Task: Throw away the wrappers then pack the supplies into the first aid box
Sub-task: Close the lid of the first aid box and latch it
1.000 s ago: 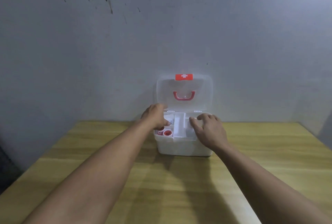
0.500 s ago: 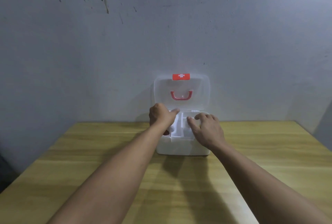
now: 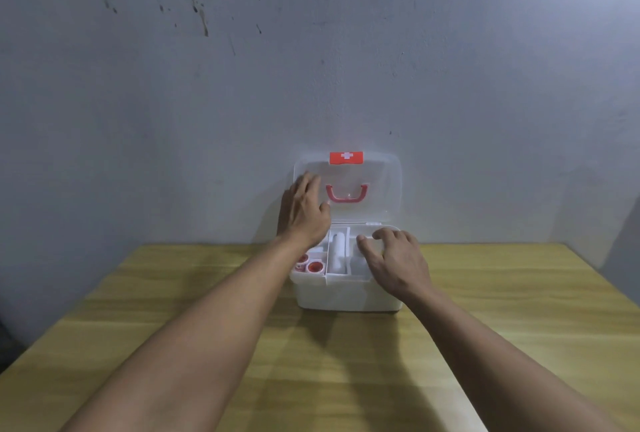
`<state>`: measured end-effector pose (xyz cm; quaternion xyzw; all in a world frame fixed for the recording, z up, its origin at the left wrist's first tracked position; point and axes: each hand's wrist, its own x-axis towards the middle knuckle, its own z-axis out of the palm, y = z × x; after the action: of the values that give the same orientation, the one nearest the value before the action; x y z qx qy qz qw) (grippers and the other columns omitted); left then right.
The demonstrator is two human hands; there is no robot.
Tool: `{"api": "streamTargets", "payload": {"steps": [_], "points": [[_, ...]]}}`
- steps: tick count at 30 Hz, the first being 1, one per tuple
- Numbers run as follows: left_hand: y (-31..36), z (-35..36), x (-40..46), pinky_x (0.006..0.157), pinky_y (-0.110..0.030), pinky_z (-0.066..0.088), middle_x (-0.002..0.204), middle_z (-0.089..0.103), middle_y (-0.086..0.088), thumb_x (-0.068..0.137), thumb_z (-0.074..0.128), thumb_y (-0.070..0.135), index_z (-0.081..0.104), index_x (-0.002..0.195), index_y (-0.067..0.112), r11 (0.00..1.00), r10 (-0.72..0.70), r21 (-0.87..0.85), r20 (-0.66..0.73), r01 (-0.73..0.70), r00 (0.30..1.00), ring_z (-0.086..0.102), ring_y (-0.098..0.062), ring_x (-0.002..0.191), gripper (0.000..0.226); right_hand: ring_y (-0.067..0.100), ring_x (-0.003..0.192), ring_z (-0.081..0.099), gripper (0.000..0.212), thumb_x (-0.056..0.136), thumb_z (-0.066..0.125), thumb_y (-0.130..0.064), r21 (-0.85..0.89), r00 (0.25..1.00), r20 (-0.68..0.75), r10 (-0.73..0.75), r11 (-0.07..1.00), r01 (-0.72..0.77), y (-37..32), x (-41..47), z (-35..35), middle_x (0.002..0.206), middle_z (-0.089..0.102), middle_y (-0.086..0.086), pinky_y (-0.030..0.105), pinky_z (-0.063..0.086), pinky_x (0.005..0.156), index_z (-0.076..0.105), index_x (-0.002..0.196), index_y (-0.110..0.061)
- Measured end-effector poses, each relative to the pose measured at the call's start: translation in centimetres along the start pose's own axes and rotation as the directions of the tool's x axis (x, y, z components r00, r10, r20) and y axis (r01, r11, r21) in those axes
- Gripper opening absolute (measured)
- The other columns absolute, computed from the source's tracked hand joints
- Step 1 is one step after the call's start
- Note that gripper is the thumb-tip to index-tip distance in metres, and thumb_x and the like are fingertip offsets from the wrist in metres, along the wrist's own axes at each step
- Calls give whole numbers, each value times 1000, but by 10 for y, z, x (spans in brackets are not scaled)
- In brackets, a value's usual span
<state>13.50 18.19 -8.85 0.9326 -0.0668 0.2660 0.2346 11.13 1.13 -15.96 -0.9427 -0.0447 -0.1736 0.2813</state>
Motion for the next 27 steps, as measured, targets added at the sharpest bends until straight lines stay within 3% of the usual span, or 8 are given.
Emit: {"api": "streamTargets", "payload": {"steps": [4, 6, 10, 16, 19, 21, 23, 27], "points": [[6, -11, 31, 120, -42, 3, 162, 5, -9, 93, 49, 17, 13, 150, 8, 997, 26, 73, 53, -30, 998, 4, -23, 149, 68, 22, 127, 40, 65, 89, 31, -66, 1, 1000, 15, -1, 1000, 1, 1, 1, 1, 134, 55, 5, 39, 38, 101, 55, 125, -16], [5, -11, 42, 119, -44, 0, 162, 3, -7, 93, 50, 18, 8, 151, 10, 993, 24, 112, 106, -36, 994, 0, -20, 149, 72, 22, 127, 40, 65, 90, 31, -66, -4, 1000, 20, -6, 1000, 6, 1, 1, 1, 134, 54, 5, 39, 37, 101, 54, 125, -17], [3, -10, 48, 120, -48, 11, 158, 23, -7, 89, 57, 17, 20, 149, 10, 989, 52, 133, 107, -66, 993, 13, -23, 147, 70, 22, 128, 40, 65, 91, 32, -65, -1, 1000, 15, -9, 1000, 9, 1, 2, -1, 135, 54, 5, 39, 37, 102, 53, 127, -16], [0, -14, 34, 104, -37, 37, 132, 56, -13, 82, 62, 3, 50, 132, 4, 970, 223, 132, -147, -204, 964, 47, -31, 121, 51, 23, 126, 46, 64, 93, 33, -62, 107, 1000, 12, 21, 994, -23, -1, 0, -8, 138, 51, 8, 39, 40, 101, 45, 134, -15], [-3, -19, 28, 95, -38, 44, 120, 63, -14, 83, 65, 2, 58, 125, 2, 964, 259, 121, -204, -238, 944, 53, -32, 112, 43, 27, 121, 50, 57, 93, 45, -52, 151, 989, -142, 29, 988, -8, -3, 1, -21, 133, 51, 12, 40, 43, 96, 46, 132, -10], [-5, -23, 22, 91, -38, 47, 115, 65, -13, 82, 66, 1, 62, 121, 3, 961, 274, 107, -231, -256, 934, 55, -32, 108, 39, 32, 117, 51, 51, 89, 59, -37, 102, 930, -366, -26, 992, 68, -4, 4, -34, 129, 52, 17, 42, 43, 94, 48, 127, -5], [-6, -26, 17, 88, -37, 48, 110, 66, -13, 82, 66, -1, 65, 116, 3, 959, 281, 92, -257, -266, 924, 57, -30, 105, 34, 36, 117, 49, 52, 83, 67, -27, -3, 862, -494, -119, 991, 135, -6, 10, -46, 131, 50, 21, 44, 43, 92, 49, 125, -3], [-4, -31, 6, 81, -33, 48, 101, 67, -12, 80, 71, 6, 68, 103, 3, 958, 286, 79, -268, -275, 920, 59, -28, 98, 23, 36, 122, 47, 54, 79, 71, -23, -176, 848, -422, -320, 947, 270, -12, 27, -66, 140, 47, 18, 46, 43, 95, 50, 127, -10]]}}
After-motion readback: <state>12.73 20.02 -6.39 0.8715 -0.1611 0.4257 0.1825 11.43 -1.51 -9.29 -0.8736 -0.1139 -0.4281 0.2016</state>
